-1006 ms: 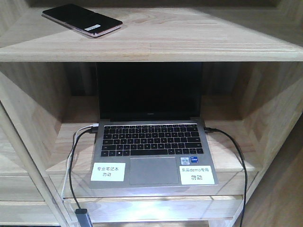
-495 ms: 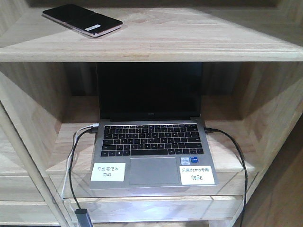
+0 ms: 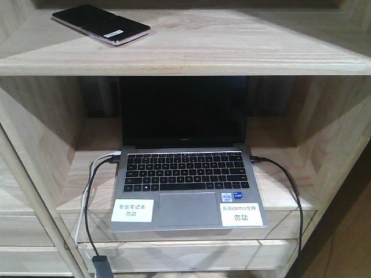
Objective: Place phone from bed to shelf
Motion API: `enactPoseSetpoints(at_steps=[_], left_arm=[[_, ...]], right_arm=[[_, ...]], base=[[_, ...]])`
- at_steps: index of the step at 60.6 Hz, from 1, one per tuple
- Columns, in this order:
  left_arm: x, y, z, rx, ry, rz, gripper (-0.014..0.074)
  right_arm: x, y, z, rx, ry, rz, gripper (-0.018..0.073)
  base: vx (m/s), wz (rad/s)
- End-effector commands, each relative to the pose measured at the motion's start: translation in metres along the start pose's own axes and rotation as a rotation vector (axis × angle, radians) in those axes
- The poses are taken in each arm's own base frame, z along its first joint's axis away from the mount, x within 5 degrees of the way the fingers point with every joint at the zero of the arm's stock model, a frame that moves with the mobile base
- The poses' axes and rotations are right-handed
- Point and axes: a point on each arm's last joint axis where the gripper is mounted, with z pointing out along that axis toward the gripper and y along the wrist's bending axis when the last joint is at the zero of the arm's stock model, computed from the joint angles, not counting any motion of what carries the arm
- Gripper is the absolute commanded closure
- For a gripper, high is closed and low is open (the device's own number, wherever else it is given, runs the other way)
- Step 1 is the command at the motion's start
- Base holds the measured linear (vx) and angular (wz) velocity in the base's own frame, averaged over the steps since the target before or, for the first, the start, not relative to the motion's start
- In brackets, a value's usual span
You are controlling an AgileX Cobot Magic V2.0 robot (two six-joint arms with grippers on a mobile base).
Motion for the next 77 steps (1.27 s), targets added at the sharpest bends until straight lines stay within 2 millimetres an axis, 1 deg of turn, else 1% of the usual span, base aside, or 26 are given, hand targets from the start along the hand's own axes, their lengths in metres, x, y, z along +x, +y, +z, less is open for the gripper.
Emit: enactPoseSetpoints(at_steps=[1, 77], left_arm=[[-0.0142, 0.0016, -0.003, -0.009, -0.107, -0.014, 0.0595], [-0.0142, 0.0016, -0.003, -0.009, -0.107, -0.014, 0.0595]], right_arm=[[-0.0068, 0.0005, -0.0011, -0.003, -0.092, -0.061, 0.0565], [-0.0068, 0.0005, -0.0011, -0.003, -0.092, -0.063, 0.0565]], base=[[0.0, 0.0], [0.0, 0.0]])
